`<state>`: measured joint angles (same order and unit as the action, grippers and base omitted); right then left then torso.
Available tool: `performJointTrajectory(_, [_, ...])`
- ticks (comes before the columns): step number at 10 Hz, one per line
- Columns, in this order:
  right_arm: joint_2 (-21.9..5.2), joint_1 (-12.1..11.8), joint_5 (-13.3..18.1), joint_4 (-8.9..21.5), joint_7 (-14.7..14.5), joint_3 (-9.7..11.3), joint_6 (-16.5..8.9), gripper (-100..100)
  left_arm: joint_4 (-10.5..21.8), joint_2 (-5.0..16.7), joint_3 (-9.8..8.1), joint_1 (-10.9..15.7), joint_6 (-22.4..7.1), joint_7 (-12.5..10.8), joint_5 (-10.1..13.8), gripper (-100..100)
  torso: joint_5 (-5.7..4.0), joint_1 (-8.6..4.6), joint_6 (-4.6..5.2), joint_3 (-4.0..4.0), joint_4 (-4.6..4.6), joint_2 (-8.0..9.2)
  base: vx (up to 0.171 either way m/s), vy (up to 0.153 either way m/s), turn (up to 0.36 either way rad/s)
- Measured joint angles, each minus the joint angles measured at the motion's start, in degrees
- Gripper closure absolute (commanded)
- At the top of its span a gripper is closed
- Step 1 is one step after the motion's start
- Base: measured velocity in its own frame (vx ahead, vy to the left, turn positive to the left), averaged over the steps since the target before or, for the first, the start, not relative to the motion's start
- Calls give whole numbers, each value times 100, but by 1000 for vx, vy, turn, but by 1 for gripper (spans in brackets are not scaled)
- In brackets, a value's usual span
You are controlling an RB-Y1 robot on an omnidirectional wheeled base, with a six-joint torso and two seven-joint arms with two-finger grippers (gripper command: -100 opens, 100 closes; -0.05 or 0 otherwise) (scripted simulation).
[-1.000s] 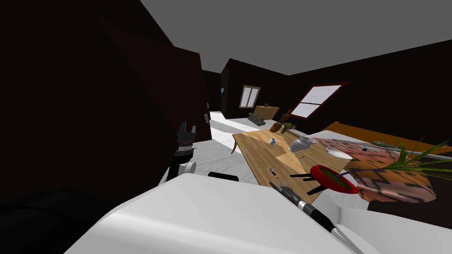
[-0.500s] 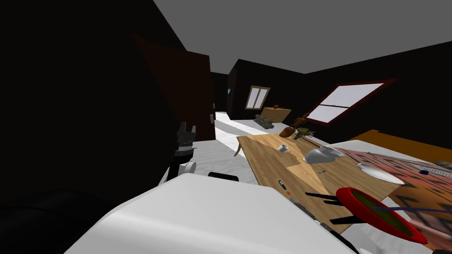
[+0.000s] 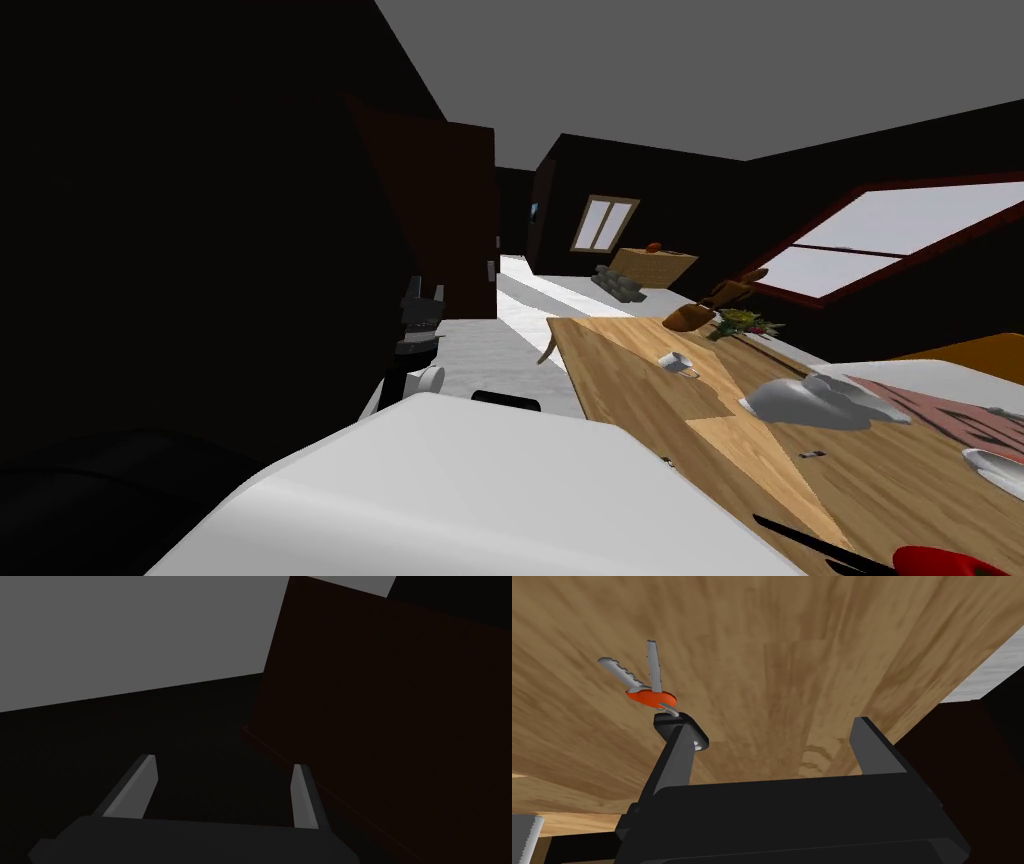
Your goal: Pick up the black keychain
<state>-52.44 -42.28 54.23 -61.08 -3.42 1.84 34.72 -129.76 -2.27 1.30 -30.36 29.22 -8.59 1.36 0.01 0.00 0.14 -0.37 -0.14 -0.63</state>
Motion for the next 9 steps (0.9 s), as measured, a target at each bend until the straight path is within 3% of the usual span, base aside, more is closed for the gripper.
performJointTrajectory(4, [-255,-397,342,374,48,173,-69,-100,0,0,0,0,0,0,0,0,-4,-12,-3,-7,-2,-13,144,-36,198])
performJointTrajectory(5, [-274,-446,444,458,64,277,-115,-100,0,0,0,0,0,0,0,0,-3,-5,-3,-8,-2,-14,152,-24,100])
performJointTrajectory(6, [-256,-406,484,750,-32,308,-40,-100,0,0,0,0,0,0,0,0,-2,-3,-1,-7,-2,-13,138,-34,78])
performJointTrajectory(8, [-289,-547,600,815,-10,443,-71,-100,0,0,0,0,0,0,0,0,-1,0,0,-1,0,-3,87,-20,42])
performJointTrajectory(9, [-289,-560,604,811,-9,447,-83,0,0,0,0,0,0,0,0,0,0,6,0,10,4,18,10,-3,1])
